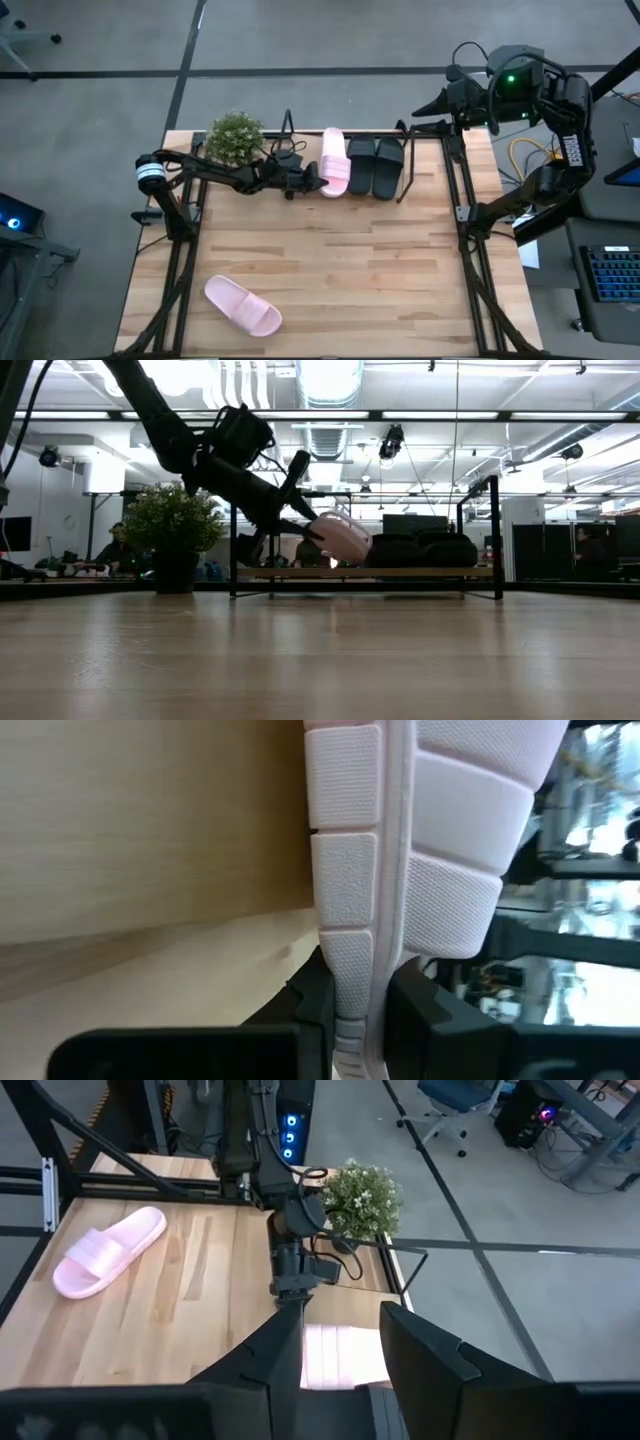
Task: Pick and place slides into the shelf
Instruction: Put the top pink slipper on the shelf
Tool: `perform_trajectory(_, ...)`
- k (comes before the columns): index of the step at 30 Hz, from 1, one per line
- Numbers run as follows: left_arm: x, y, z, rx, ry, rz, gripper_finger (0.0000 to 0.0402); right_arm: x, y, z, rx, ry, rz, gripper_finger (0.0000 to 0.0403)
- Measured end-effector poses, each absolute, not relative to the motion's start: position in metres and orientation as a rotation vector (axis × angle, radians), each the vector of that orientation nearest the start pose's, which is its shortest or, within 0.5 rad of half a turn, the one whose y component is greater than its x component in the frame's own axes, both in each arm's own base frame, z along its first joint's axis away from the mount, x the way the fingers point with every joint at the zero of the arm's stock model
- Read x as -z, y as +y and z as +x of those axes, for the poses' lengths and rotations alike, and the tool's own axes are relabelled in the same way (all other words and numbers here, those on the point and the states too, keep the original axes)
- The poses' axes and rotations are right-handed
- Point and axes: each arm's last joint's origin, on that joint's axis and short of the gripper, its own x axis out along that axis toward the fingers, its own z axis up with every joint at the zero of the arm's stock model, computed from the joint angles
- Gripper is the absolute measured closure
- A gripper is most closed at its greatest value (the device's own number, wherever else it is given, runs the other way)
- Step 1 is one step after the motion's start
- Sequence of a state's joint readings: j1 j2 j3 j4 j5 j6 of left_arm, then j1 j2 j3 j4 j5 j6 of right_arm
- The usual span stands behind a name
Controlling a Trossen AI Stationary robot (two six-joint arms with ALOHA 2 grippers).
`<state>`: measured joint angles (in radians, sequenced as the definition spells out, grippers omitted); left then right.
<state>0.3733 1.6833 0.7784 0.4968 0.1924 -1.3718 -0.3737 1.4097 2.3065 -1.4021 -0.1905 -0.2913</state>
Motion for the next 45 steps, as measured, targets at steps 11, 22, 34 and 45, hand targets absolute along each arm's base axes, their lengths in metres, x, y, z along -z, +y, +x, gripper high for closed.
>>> perform_trajectory(11,-0.168,0.118,0.314,-0.435,0.239,-1.454,0.0352,-0.540,-0.058,0.164,0.099,0.537,-0.142,0.0274)
perform_trajectory(22,-0.170,0.120,0.314,-0.399,0.243,-1.527,0.0191,-0.540,-0.058,0.164,0.100,0.537,-0.139,0.0267)
perform_trajectory(34,-0.183,0.119,0.309,-0.390,0.223,-1.567,0.0158,-0.540,-0.058,0.163,0.097,0.536,-0.138,0.0273)
perform_trajectory(45,-0.195,0.118,0.292,-0.505,0.275,-1.517,0.0157,-0.540,-0.058,0.163,0.080,0.532,-0.137,0.0268)
